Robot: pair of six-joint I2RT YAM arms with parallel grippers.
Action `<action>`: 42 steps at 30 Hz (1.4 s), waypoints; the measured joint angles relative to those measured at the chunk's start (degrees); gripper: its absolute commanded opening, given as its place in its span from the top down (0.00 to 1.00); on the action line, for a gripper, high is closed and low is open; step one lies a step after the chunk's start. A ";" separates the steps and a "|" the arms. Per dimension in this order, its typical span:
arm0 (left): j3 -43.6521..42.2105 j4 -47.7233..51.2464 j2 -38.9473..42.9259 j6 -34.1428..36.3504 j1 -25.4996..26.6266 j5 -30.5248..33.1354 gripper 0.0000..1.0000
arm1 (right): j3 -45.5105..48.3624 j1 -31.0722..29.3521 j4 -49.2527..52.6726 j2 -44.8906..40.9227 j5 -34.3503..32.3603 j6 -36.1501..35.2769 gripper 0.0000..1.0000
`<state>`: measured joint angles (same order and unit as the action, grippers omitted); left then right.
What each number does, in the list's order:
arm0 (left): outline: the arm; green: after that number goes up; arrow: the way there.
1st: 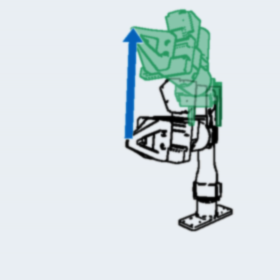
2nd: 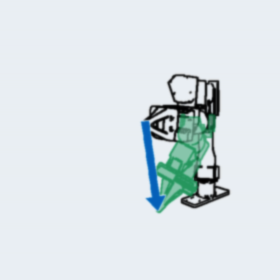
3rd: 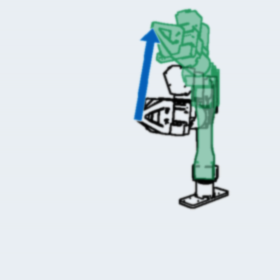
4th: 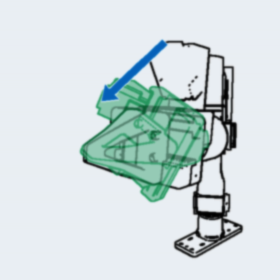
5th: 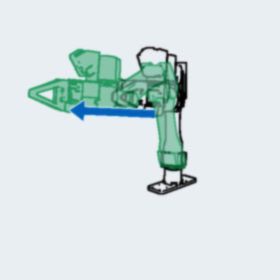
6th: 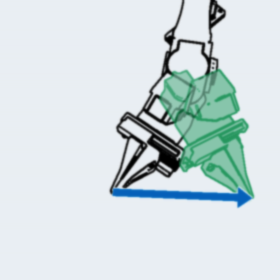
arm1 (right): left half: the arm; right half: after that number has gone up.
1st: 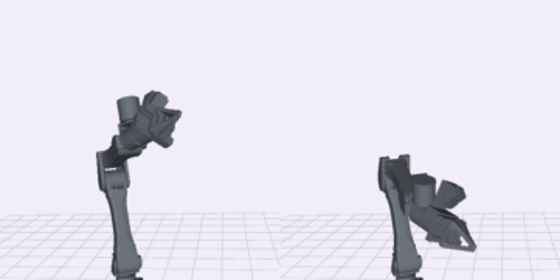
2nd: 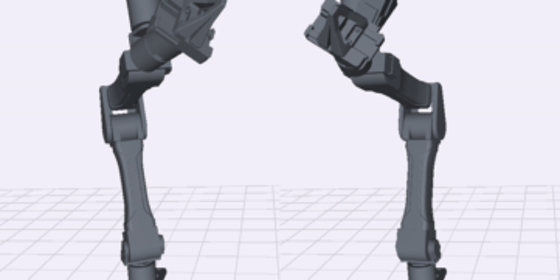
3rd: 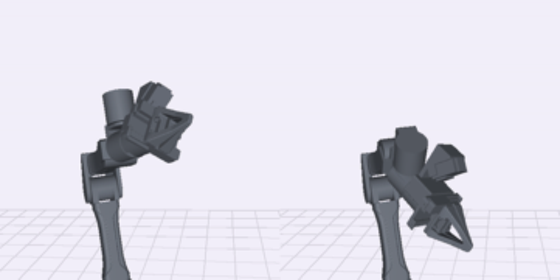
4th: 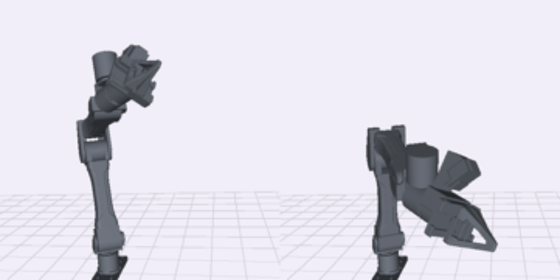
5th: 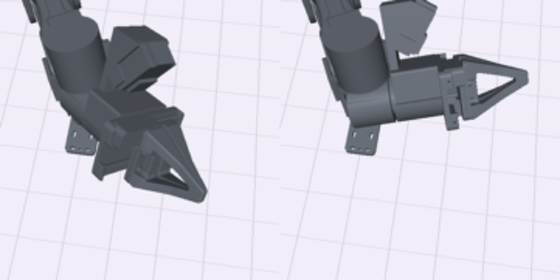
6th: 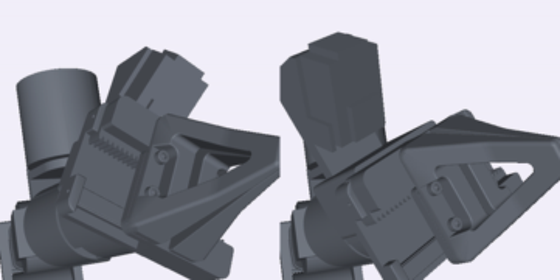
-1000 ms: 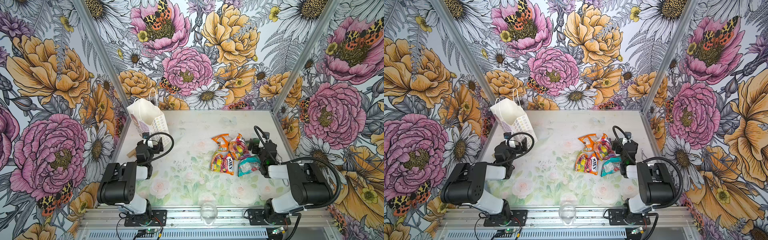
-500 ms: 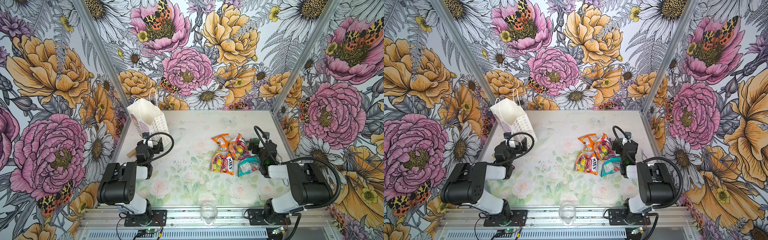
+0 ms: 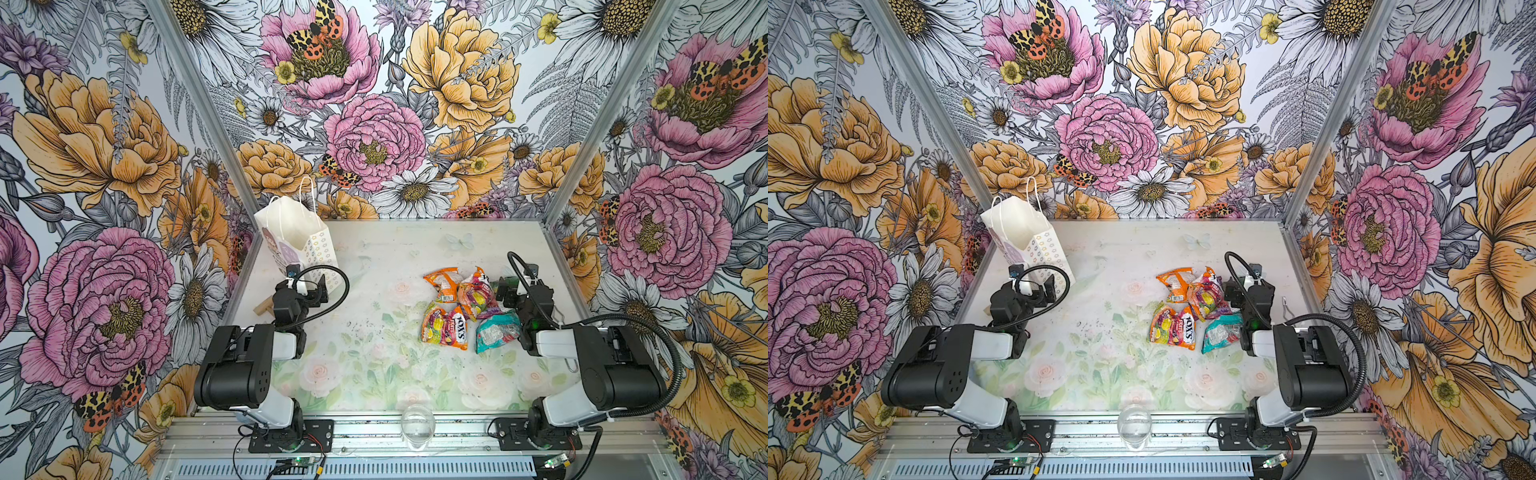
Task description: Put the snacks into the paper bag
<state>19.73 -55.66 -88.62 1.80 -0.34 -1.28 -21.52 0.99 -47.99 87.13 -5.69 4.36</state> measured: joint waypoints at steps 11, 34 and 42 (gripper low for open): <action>-2.67 -5.09 0.02 1.84 2.71 4.44 0.01 | 0.00 -0.35 -1.14 0.00 0.13 -0.63 0.03; 7.82 37.83 34.95 -2.82 14.88 9.92 0.01 | -12.72 -0.35 27.45 -14.32 7.89 1.01 0.03; 14.64 55.69 43.12 -18.95 16.24 18.29 0.01 | -21.35 -1.01 41.81 -15.98 16.35 1.81 0.03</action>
<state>34.37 0.03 -45.50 -17.15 15.90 17.02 -42.87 -0.01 -6.17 71.16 10.66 6.17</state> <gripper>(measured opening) 0.989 0.967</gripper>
